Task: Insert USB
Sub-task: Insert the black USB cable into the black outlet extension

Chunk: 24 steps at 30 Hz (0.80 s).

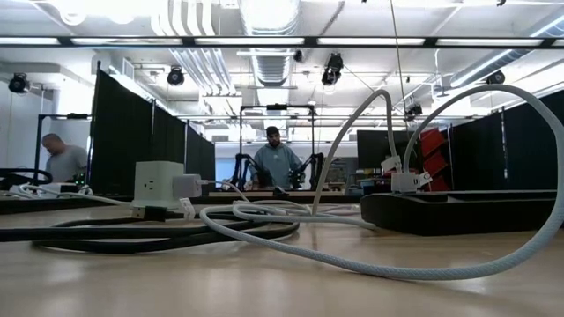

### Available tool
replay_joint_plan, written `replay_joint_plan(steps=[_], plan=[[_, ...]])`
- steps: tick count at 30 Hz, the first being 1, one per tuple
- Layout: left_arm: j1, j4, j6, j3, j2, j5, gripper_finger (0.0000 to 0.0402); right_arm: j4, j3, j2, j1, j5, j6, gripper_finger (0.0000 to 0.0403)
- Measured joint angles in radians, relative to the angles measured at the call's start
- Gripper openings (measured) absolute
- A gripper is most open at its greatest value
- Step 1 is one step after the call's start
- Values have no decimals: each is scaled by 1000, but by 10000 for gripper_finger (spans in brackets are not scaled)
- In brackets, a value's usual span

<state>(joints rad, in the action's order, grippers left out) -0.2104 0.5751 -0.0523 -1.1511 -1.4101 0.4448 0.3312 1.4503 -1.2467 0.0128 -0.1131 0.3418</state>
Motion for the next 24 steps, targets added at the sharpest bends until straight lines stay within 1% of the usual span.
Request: replay_joint_plan(steps=[7, 11, 14, 20, 24], plan=[[-2, 5, 43, 0, 0, -49, 3, -19, 49, 13, 0, 0, -46, 194], [-1, 7, 54, 0, 0, -52, 3, -28, 67, 14, 0, 0, -73, 187], [-1, 8, 54, 0, 0, -43, 3, -17, 67, 14, 0, 0, -78, 169], [5, 8, 62, 0, 0, -35, 3, 9, 67, 6, 0, 1, -76, 120], [8, 8, 63, 0, 0, -35, 3, 6, 67, 4, 0, 0, -82, 99]])
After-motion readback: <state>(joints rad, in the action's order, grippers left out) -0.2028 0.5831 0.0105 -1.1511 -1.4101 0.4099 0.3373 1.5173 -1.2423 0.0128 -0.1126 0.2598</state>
